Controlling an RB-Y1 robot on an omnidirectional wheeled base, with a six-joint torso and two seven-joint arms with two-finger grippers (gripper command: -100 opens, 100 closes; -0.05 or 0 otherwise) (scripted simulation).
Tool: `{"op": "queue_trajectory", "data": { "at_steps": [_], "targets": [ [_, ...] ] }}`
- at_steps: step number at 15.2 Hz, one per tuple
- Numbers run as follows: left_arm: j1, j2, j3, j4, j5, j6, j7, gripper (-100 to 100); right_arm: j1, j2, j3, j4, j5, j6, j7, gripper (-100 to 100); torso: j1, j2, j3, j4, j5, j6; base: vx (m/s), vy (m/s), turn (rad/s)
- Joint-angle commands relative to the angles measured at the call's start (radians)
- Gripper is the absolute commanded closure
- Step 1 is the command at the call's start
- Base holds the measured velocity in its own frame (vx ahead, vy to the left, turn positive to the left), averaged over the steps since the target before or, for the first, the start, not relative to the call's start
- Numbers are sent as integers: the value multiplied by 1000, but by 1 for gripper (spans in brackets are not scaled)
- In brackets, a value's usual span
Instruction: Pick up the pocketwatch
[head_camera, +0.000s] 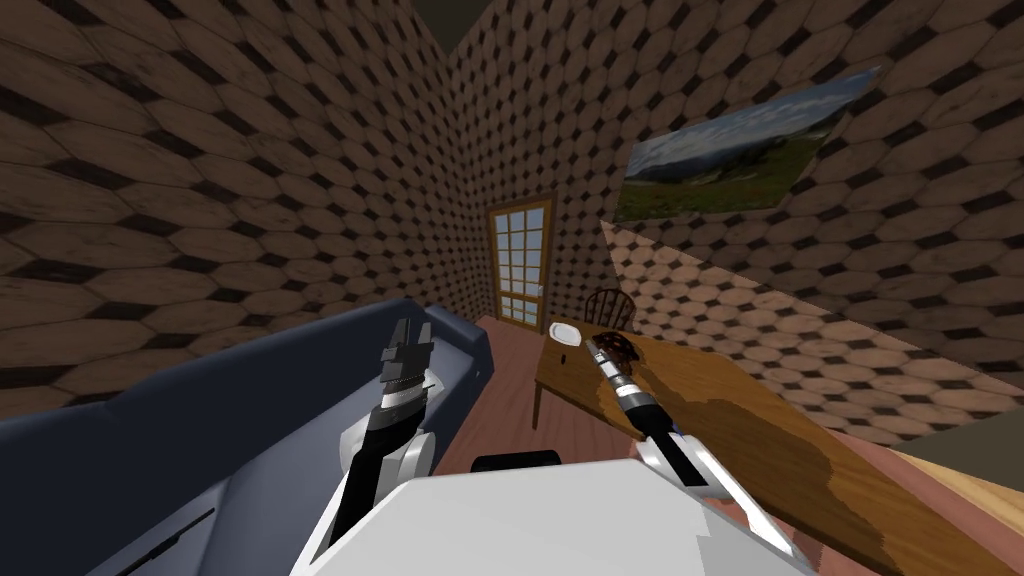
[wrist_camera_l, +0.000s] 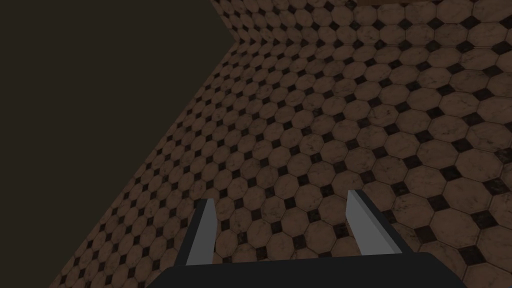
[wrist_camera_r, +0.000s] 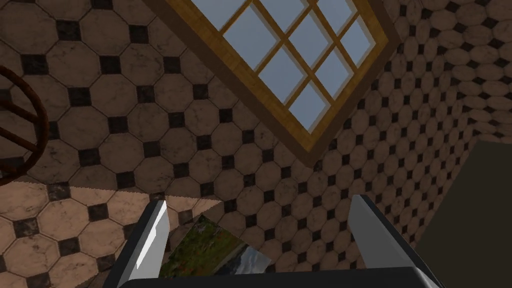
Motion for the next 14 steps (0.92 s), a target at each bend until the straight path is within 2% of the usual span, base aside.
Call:
{"op": "queue_trajectory", "data": {
  "at_steps": [1,2,4,5,7,8,10,11,13,14],
  "targets": [
    [0,0,0,0,0,0,0,0,1,-1,1,11,37,11,9,-100,0,0,0,0,0,0,26,56,39],
    [0,0,0,0,0,0,0,0,-5,-20,-5,52,67,39,22,-100,-1,1,0,0,0,0,24,79,102],
    [0,0,0,0,0,0,0,0,-5,-20,-5,52,96,39,22,-100,0,1,1,0,0,0,34,71,73],
    [0,0,0,0,0,0,0,0,-11,-39,-11,93,127,67,35,-100,-1,1,1,0,0,0,42,79,95],
    [0,0,0,0,0,0,0,0,-11,-39,-11,93,157,67,35,-100,0,0,0,0,0,0,44,67,65],
    [0,0,0,0,0,0,0,0,-17,-58,-15,136,190,95,48,-100,-1,1,0,0,0,0,35,70,96],
    [0,0,0,0,0,0,0,0,-17,-58,-15,136,220,95,48,-100,-1,1,0,0,0,0,35,68,77],
    [0,0,0,0,0,0,0,0,-24,-76,-19,178,254,124,60,-100,-1,1,1,0,0,0,54,68,110],
    [0,0,0,0,0,0,0,0,-24,-76,-19,178,283,124,60,-100,-1,0,0,0,0,0,45,67,68],
    [0,0,0,0,0,0,0,0,-30,-94,-21,211,316,153,73,-100,-1,1,0,0,0,0,30,71,98]
  ]
}}
